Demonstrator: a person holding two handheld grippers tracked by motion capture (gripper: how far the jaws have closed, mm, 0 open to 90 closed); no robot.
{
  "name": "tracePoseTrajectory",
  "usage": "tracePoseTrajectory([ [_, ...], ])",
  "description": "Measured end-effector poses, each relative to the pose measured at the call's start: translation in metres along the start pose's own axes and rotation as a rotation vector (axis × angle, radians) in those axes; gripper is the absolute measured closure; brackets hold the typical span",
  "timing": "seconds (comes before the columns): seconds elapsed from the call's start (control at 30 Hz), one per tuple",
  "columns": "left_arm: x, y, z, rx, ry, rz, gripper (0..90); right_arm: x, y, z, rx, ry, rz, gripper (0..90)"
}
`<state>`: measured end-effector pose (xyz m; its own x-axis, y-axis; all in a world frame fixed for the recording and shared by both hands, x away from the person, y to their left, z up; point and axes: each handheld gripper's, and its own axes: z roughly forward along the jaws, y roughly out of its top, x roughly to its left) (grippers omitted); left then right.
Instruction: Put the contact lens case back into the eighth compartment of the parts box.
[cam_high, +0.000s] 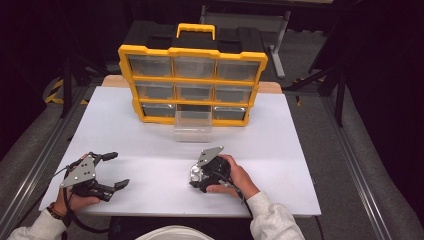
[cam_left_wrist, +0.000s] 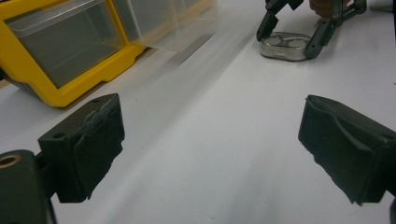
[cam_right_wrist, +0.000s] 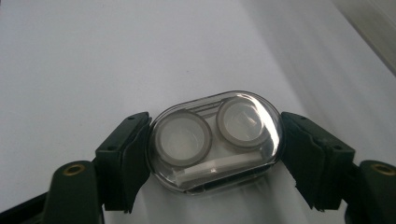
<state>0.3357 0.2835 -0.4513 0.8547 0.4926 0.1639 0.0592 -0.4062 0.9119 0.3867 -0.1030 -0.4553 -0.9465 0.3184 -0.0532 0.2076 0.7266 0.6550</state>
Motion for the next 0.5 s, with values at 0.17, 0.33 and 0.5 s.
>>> tracePoseTrajectory([
  [0.17, 0.000, 0.000, 0.000, -0.004, 0.005, -0.001, 8.0, 0.003, 0.002, -0.003, -0.010, -0.010, -0.021, 28.2],
  [0.33, 0.000, 0.000, -0.001, -0.008, 0.005, 0.000, 7.9, 0.005, 0.002, -0.009, -0.032, -0.033, -0.026, 28.2],
  [0.5, 0.000, 0.000, 0.000, -0.005, 0.006, 0.001, 7.9, 0.010, 0.003, -0.016, -0.060, -0.068, -0.039, 28.2],
])
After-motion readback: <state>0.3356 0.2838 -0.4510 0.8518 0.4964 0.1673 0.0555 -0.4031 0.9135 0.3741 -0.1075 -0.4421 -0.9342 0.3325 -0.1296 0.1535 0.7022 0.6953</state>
